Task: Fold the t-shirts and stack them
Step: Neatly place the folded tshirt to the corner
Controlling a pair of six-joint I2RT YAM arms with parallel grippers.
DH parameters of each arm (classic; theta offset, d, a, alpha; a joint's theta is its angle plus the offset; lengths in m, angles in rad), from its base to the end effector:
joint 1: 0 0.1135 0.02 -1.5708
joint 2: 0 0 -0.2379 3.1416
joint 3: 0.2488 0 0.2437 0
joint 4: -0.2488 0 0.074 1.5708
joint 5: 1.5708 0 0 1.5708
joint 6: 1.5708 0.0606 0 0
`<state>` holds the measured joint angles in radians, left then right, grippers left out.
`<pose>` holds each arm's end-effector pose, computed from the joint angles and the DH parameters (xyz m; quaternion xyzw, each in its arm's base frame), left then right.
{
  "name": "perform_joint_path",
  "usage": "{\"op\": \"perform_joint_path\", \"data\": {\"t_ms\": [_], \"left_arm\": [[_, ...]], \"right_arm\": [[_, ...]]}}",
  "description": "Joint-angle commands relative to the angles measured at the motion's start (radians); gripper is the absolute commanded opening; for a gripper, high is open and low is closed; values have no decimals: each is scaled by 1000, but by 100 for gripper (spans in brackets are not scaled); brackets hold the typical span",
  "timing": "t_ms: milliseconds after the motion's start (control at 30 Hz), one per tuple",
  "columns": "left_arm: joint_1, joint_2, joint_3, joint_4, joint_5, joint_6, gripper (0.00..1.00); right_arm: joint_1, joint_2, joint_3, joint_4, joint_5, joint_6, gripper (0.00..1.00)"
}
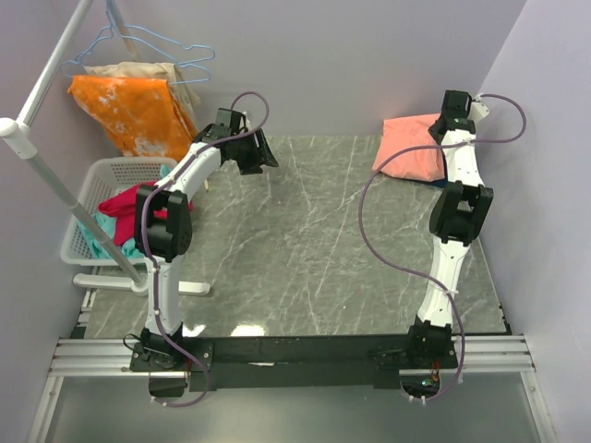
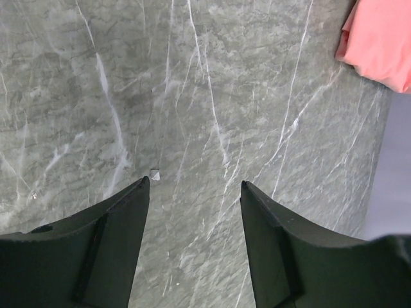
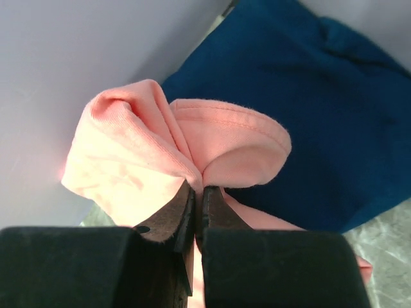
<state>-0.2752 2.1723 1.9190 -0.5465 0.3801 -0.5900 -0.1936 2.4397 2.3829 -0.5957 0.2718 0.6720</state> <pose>0.4646 -0.1545 0.2151 -0.0725 0.9098 -0.3137 0.2618 0.5327 -0.1210 0.2332 0.4270 0.7811 -0.0140 0.4554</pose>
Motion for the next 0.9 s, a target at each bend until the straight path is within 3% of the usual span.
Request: {"op": "perform_joint_path", "data": {"t_ms": [0, 733, 800, 833, 867], "left_arm": [[-2, 3, 43, 0, 13, -2, 64], [-27, 34, 83, -6, -7, -21, 64], [-28, 37, 84, -6, -9, -22, 64], [-30, 37, 84, -4, -9, -24, 64], [-30, 37, 84, -4, -10, -24, 64]], "right_arm": [[-15, -8, 48, 36, 109, -5, 0], [-99, 36, 68, 33, 198, -31, 0], [-101, 45, 62, 31, 178, -31, 10], [-101, 39, 38, 37, 170, -31, 26], [-101, 33, 26, 46, 161, -31, 36]]}}
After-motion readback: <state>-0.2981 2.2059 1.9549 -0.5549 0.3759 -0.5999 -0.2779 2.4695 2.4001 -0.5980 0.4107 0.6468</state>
